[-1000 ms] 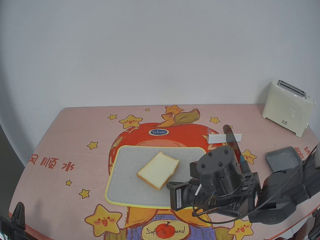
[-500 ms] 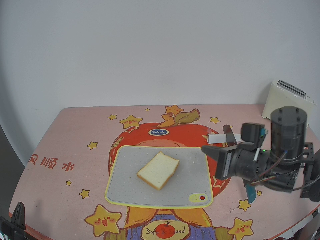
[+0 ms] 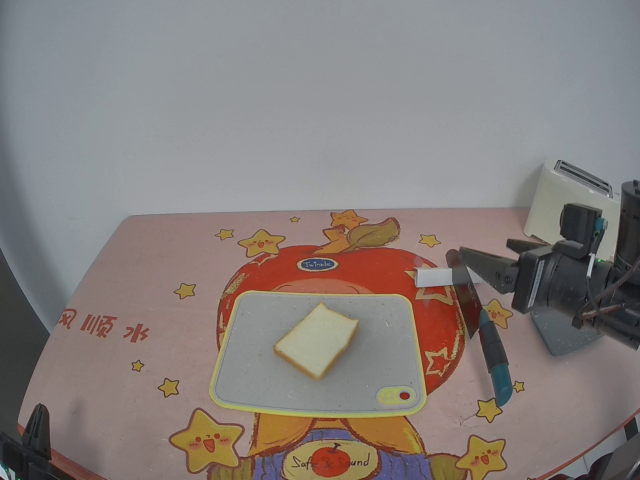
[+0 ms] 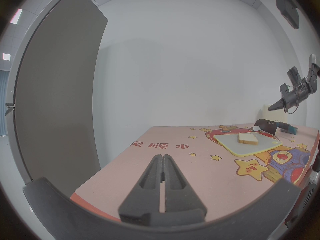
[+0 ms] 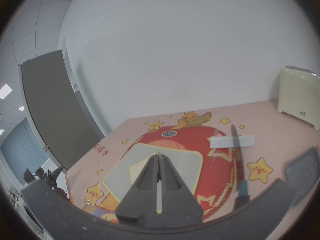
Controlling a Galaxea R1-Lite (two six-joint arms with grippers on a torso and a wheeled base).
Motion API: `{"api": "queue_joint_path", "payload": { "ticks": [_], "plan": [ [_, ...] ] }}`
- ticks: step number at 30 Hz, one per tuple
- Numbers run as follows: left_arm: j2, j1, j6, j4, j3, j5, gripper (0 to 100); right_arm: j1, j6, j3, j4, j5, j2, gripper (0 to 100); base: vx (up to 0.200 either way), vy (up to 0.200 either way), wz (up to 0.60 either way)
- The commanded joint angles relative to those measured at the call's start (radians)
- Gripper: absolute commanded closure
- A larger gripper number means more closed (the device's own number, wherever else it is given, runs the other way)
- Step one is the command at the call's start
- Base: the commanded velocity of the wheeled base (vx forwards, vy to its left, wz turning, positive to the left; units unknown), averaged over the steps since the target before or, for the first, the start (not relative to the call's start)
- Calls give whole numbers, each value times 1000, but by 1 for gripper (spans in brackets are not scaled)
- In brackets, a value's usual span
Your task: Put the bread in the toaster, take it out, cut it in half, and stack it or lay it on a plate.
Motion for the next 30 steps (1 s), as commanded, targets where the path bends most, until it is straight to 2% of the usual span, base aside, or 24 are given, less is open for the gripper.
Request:
{"api": "queue_joint_path", "payload": {
  "ticks": [1, 5, 8, 10, 18, 22, 26, 30],
  "plan": [
    [-1, 0, 0, 0, 18, 0, 100, -21, -2, -35, 90, -7, -9, 0, -200, 0, 0],
    [-1, 0, 0, 0, 18, 0, 100, -24, -2, -58, 196, -27, -9, 0, -200, 0, 0],
    [-1, 0, 0, 0, 18, 0, 100, -10, 3, -55, 262, -65, 3, 0, -200, 0, 0],
    [-1, 0, 1, 0, 18, 0, 100, -10, 6, -54, 264, -70, 34, 0, -200, 0, 0],
    [-1, 0, 1, 0, 18, 0, 100, -10, 11, -54, 259, -79, 126, 0, 0, 0, 0],
    [-1, 0, 0, 0, 18, 0, 100, -16, 18, -74, 247, -99, 180, 0, 0, 0, 0],
    [-1, 0, 1, 0, 18, 0, 100, -10, 67, -85, 245, -134, 207, 0, 0, 0, 0],
    [-1, 0, 1, 0, 18, 0, 100, -10, 72, -86, 245, -163, 224, 0, 0, 0, 0]
  ]
}}
